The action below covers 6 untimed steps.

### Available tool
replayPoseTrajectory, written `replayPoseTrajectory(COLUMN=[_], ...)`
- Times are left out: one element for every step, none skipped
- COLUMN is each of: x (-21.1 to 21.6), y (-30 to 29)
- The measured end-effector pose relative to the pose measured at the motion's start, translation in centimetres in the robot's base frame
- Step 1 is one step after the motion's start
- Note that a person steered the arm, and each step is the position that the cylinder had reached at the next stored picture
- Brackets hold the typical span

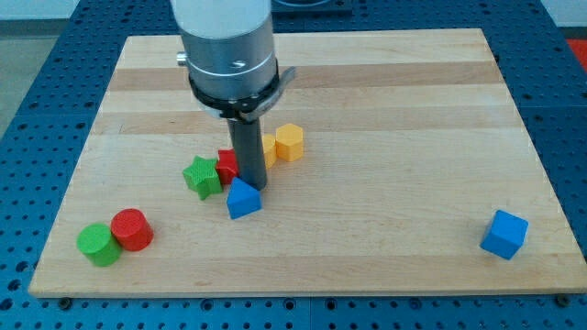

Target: Form a triangle with the green starred star and the triangle

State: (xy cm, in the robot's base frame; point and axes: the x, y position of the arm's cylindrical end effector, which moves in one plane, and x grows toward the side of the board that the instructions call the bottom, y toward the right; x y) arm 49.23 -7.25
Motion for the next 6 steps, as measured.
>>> replayPoseTrajectory(x=[0.0,0.0,0.0,0.8,2.3,1.9], y=[-1.9,-4.2,-6.5,-8.5,-9.5,-7.3])
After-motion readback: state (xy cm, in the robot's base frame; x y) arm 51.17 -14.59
